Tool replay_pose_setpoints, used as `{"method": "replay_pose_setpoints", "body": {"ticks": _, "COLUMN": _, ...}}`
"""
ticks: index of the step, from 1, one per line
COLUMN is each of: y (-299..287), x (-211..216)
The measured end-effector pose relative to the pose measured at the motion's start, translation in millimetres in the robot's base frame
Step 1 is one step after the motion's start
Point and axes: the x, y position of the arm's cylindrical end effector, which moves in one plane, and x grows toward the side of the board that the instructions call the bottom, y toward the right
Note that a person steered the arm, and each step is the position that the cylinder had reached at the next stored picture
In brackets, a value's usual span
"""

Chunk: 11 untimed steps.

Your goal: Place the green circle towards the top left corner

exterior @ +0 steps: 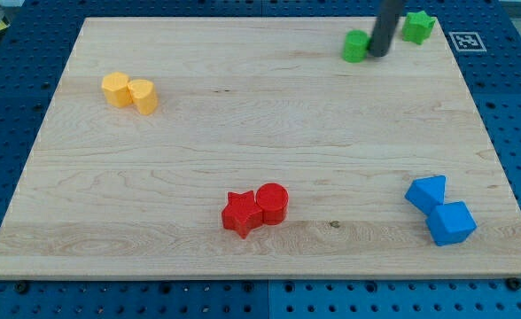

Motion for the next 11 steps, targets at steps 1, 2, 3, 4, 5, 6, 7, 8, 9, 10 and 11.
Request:
{"method": "replay_pose_setpoints", "body": {"ticks": 1, "y": -62, "x": -3}}
{"method": "replay_pose_setpoints", "body": {"ticks": 2, "y": -123, "x": -19}}
{"method": "replay_pose_setpoints", "body": {"ticks": 3, "y": -149, "x": -32}}
{"method": "replay_pose_setpoints", "body": {"ticks": 4, "y": -146, "x": -34}}
{"method": "replay_pose_setpoints", "body": {"ticks": 5, "y": -146, "x": -59}}
{"method": "replay_pose_setpoints", "body": {"ticks": 6, "y": -162, "x": -67}}
{"method": "replay_pose_setpoints", "body": {"ticks": 7, "y": -166, "x": -64}}
{"method": "replay_pose_setpoints", "body": {"ticks": 8, "y": -162, "x": -62}}
{"method": "replay_pose_setpoints", "body": {"ticks": 9, "y": -162, "x": -59}}
{"method": "replay_pose_setpoints", "body": {"ticks": 10, "y": -174, "x": -59}}
{"method": "replay_pose_setpoints", "body": {"ticks": 11, "y": -207, "x": -60}}
